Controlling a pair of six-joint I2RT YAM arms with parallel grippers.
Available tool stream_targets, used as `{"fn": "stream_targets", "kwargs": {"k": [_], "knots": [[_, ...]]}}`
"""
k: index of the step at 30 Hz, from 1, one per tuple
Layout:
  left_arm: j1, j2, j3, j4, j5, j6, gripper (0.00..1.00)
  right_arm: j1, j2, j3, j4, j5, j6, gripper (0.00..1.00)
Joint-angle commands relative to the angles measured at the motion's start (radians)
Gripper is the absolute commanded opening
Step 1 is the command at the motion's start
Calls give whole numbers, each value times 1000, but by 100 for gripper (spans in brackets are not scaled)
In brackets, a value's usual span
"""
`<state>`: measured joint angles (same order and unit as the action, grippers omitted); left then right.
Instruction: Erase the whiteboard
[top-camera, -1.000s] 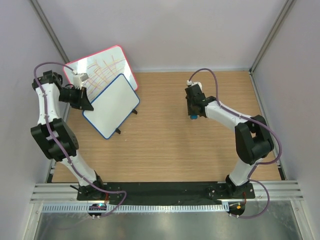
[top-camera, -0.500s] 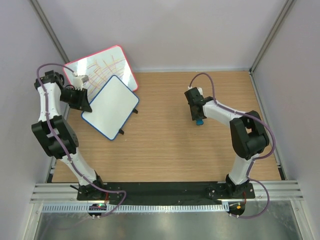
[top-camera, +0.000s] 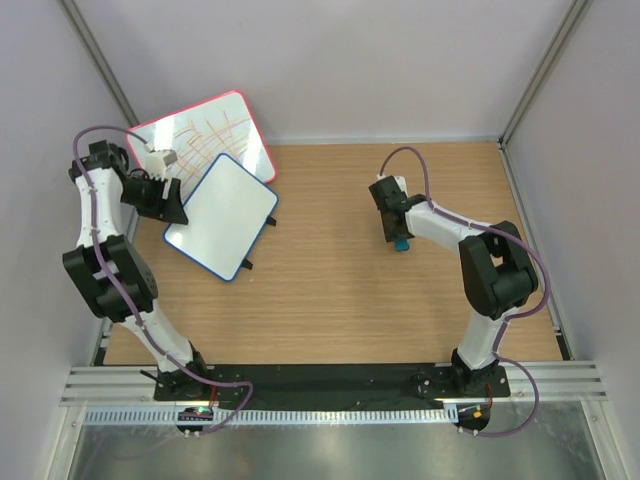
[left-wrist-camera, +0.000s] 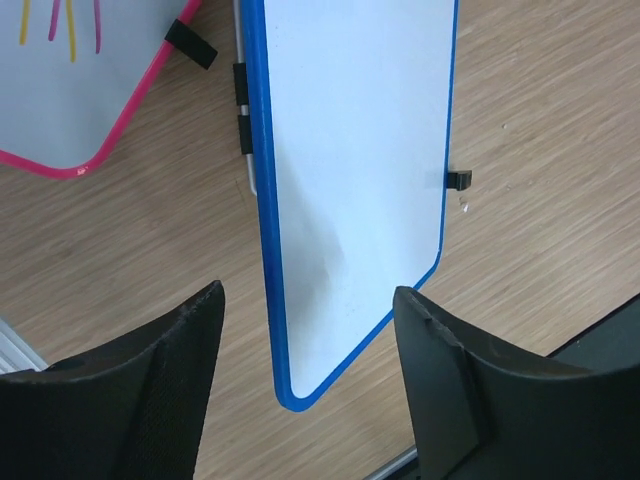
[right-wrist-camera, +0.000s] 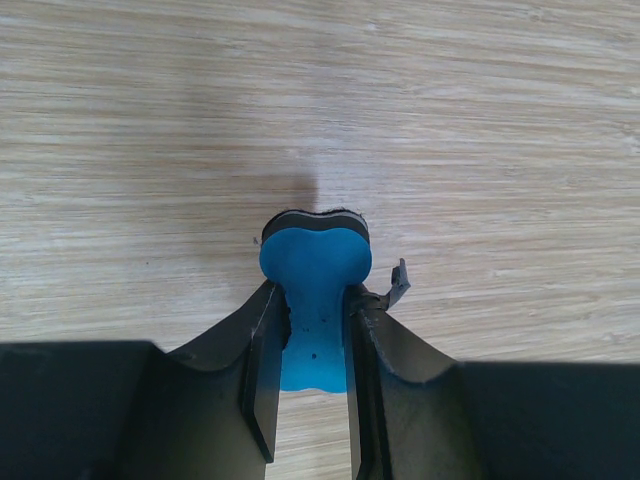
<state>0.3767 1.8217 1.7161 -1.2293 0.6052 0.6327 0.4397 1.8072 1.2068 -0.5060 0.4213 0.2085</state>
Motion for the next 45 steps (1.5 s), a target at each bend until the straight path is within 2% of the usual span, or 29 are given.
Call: {"fn": "stream_targets", "kwargs": {"k": [1, 2, 3, 6, 10, 14, 17, 18, 19, 20, 21, 24, 26, 29, 32, 35, 37, 45], "knots": [[-5, -67, -3, 19, 5, -5, 70, -24, 3, -9, -6, 43, 3, 1], [-4, -73, -3, 19, 5, -5, 72, -30, 3, -12, -6, 42, 2, 1], [-2, -87, -4, 19, 5, -7, 81, -39, 4, -13, -5, 42, -1, 1], [-4, -119, -6, 30, -10, -22, 100, -74, 9, -15, -8, 24, -1, 2], [-4, -183, -35, 65, -57, -70, 100, -124, 24, -9, -15, 5, 2, 1], [-4, -251, -85, 114, -123, -117, 100, -160, 40, -1, -20, -9, 0, 6], [-5, -291, -125, 137, -160, -139, 100, -171, 53, 17, -19, -23, -15, 19], [-4, -295, -130, 136, -165, -143, 100, -173, 69, 28, -32, -24, -17, 43], [-5, -301, -134, 134, -170, -148, 100, -173, 75, 52, -40, -30, -20, 56], [-5, -305, -138, 126, -171, -146, 100, -173, 76, 62, -48, -48, -20, 73], [-4, -312, -141, 117, -168, -148, 100, -165, 58, 65, -36, -108, -20, 99], [-4, -325, -153, 105, -151, -154, 100, -116, -5, 27, 117, -218, -47, 100], [-4, -329, -154, 105, -137, -166, 100, -18, -43, 5, 237, -318, -119, 100], [-10, -338, -153, 102, -108, -191, 100, 98, 16, 65, 314, -459, -165, 97], [-21, -348, -154, 94, -91, -199, 100, 198, 162, 204, 310, -498, -205, 90], [-33, -352, -156, 83, -81, -200, 100, 234, 317, 376, 279, -519, -195, 84], [-35, -357, -159, 80, -85, -199, 100, 252, 389, 497, 241, -568, -172, 76], [-36, -357, -164, 82, -84, -189, 100, 310, 613, 743, 178, -584, -162, 67]]}}
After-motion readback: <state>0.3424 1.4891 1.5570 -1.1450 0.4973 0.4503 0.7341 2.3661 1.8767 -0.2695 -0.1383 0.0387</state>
